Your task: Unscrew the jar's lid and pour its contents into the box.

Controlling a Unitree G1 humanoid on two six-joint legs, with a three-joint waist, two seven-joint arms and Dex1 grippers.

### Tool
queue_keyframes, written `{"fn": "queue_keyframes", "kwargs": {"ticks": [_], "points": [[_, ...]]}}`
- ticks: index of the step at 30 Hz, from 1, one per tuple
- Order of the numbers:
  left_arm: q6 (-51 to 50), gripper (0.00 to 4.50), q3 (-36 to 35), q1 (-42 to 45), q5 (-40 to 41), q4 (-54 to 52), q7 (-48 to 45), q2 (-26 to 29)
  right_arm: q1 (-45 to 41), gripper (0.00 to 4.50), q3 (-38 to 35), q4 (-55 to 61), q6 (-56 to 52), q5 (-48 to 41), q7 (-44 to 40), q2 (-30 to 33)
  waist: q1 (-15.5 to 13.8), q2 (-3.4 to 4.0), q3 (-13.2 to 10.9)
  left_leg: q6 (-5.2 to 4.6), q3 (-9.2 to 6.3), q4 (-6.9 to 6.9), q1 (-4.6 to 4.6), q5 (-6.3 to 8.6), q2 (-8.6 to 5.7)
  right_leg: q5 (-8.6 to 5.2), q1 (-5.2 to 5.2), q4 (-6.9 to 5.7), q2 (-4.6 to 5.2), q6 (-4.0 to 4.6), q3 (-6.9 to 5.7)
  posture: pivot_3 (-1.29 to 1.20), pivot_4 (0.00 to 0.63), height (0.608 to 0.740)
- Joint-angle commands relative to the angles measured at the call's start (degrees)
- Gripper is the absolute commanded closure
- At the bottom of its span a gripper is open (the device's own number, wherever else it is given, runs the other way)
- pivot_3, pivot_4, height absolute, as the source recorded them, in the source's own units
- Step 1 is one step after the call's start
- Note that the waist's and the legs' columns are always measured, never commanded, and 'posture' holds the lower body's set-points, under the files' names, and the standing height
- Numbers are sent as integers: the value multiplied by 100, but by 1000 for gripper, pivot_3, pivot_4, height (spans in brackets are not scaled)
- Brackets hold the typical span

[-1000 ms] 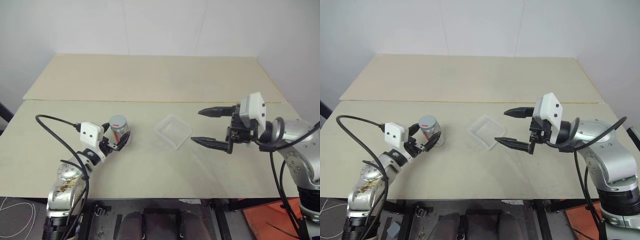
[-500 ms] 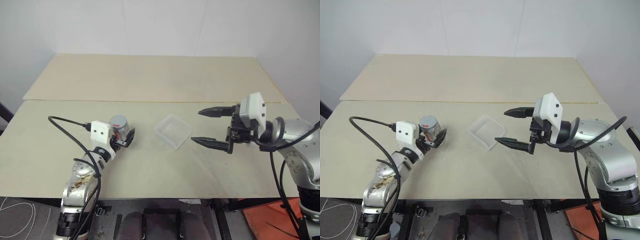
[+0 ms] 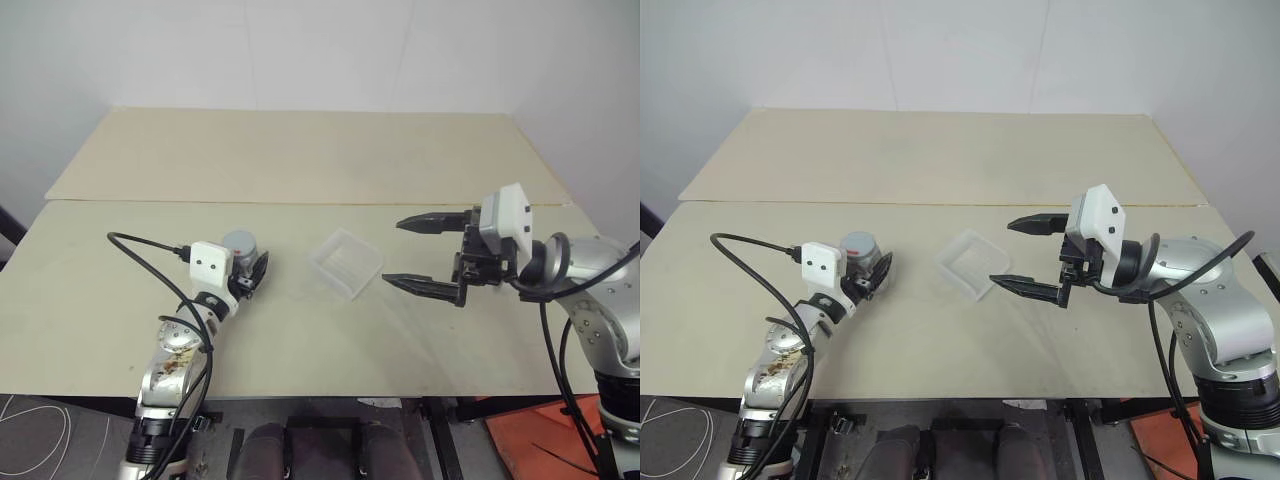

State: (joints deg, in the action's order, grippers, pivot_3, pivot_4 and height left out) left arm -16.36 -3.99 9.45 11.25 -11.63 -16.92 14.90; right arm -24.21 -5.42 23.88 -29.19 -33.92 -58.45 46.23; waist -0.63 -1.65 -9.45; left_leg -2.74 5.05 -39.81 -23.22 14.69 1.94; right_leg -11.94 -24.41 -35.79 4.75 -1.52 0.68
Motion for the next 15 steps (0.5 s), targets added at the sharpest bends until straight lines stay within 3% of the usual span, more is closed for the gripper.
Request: {"fn": "queue_keyframes", "kwargs": {"ticks": [1,7,12,15], "points": [[147,2506,-52,59,-13,-102,6,14,-87,0,-154,134,109,-18,22,76,0,0,0,0,0,0,0,0,0,0,0,0,0,0,0,0,150,740],[-147,2549,-270,256,558,-297,-765,501,-199,0,-92,93,95,-29,148,-62,5,0,0,0,0,0,-1,0,0,0,-2,-1,-1,0,-1,0,150,740],[-968,2549,-498,922,1930,-300,-2716,1738,-857,0,337,-95,-158,-9,551,-600,71,0,-1,3,2,-2,2,-2,3,0,-6,-7,-8,1,2,0,150,740],[-1132,2549,-405,1369,2290,18,-3695,2303,-1441,0,670,-296,-498,11,893,-1039,116,1,-1,4,3,-1,1,-3,3,-1,-9,-7,-14,2,3,0,150,740]]}}
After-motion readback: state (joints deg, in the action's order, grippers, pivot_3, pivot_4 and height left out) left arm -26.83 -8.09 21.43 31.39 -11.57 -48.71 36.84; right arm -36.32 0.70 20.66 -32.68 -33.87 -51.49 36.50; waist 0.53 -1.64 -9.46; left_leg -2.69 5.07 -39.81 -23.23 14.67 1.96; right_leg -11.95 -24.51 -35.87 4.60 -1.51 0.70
